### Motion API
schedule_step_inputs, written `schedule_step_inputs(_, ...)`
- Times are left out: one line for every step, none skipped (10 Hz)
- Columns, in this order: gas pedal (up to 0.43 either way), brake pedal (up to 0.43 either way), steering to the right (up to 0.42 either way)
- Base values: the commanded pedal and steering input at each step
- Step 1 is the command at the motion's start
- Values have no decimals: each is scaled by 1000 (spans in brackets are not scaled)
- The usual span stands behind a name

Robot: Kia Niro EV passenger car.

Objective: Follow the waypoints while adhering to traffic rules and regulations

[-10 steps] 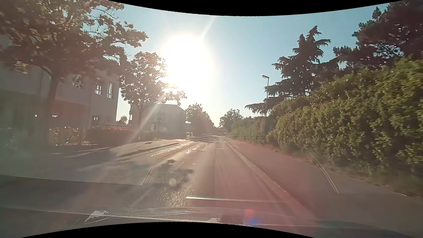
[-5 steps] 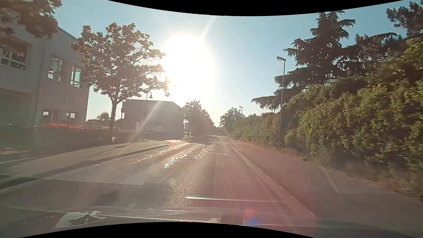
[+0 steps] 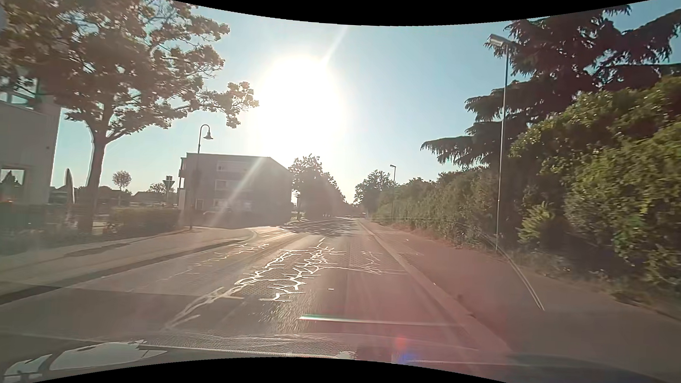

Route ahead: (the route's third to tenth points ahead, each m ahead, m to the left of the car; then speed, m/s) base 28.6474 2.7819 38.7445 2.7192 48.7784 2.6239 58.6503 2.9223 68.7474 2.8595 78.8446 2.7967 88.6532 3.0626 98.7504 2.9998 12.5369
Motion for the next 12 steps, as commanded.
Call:
schedule_step_inputs(98, 0, 1)
schedule_step_inputs(98, 0, 1)
schedule_step_inputs(98, 0, 1)
schedule_step_inputs(98, 0, 1)
schedule_step_inputs(98, 0, 1)
schedule_step_inputs(98, 0, 2)
schedule_step_inputs(98, 0, 2)
schedule_step_inputs(98, 0, 2)
schedule_step_inputs(98, 0, 2)
schedule_step_inputs(98, 0, 2)
schedule_step_inputs(98, 0, 2)
schedule_step_inputs(98, 0, 2)
